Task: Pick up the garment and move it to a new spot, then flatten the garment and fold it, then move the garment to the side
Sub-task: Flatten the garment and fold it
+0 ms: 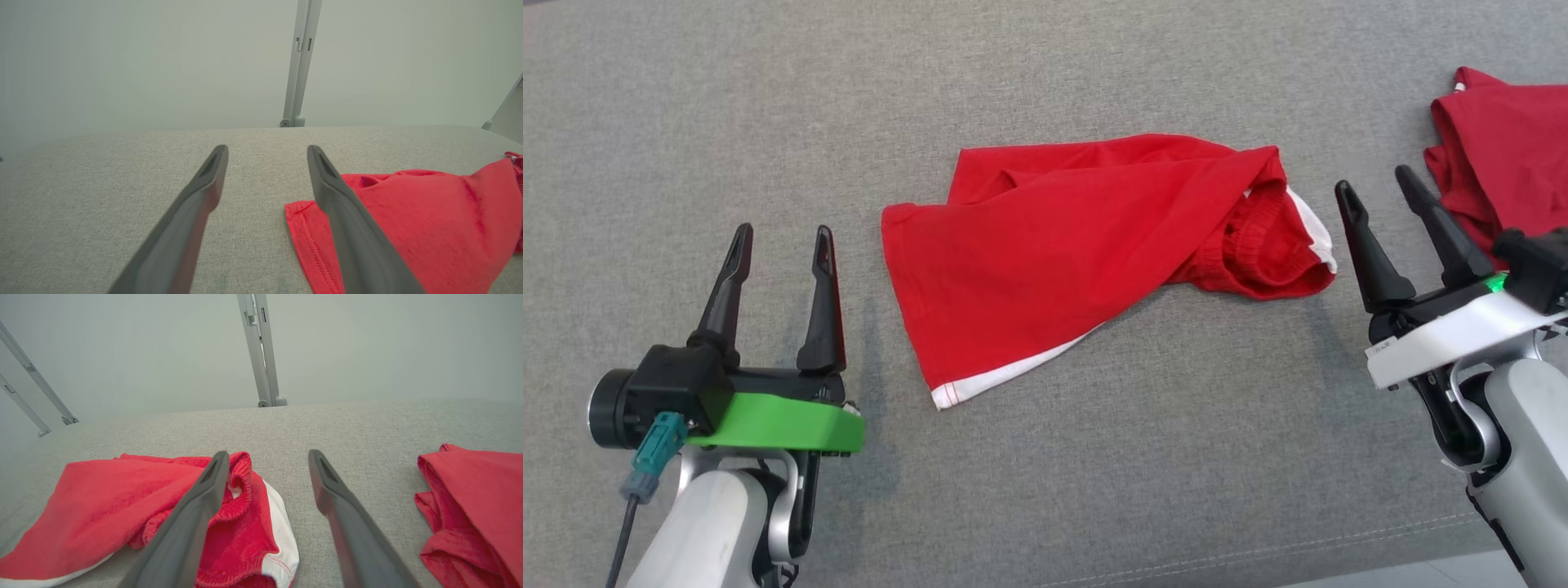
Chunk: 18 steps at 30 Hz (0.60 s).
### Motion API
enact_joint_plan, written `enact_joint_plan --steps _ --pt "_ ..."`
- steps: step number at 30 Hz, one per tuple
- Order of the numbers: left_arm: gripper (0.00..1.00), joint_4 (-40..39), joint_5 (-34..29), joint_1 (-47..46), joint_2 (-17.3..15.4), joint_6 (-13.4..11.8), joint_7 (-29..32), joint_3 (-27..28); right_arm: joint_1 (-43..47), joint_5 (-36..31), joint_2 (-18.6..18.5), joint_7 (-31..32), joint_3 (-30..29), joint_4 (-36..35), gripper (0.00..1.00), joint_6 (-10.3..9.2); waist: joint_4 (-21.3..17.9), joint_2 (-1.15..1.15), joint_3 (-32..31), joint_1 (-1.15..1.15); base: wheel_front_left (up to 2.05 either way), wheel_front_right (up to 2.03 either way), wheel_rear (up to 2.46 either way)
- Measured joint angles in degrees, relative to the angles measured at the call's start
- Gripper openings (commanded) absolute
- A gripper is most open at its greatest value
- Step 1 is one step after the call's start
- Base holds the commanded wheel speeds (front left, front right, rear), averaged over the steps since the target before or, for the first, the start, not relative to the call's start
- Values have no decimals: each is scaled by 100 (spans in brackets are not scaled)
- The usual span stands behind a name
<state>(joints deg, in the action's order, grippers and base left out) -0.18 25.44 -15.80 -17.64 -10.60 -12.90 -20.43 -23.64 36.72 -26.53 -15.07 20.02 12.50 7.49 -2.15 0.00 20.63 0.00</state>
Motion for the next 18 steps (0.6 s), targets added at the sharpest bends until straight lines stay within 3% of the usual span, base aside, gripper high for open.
enact_joint_plan --steps 9,18 --pt "100 -158 8 170 -163 -62 111 37 553 -1009 436 0 -773 -794 100 0 -232 0 -313 0 0 0 0" --pt "100 -215 26 372 -168 -102 182 -69 973 -1240 662 0 -1002 -982 100 0 -368 0 -452 0 0 0 0"
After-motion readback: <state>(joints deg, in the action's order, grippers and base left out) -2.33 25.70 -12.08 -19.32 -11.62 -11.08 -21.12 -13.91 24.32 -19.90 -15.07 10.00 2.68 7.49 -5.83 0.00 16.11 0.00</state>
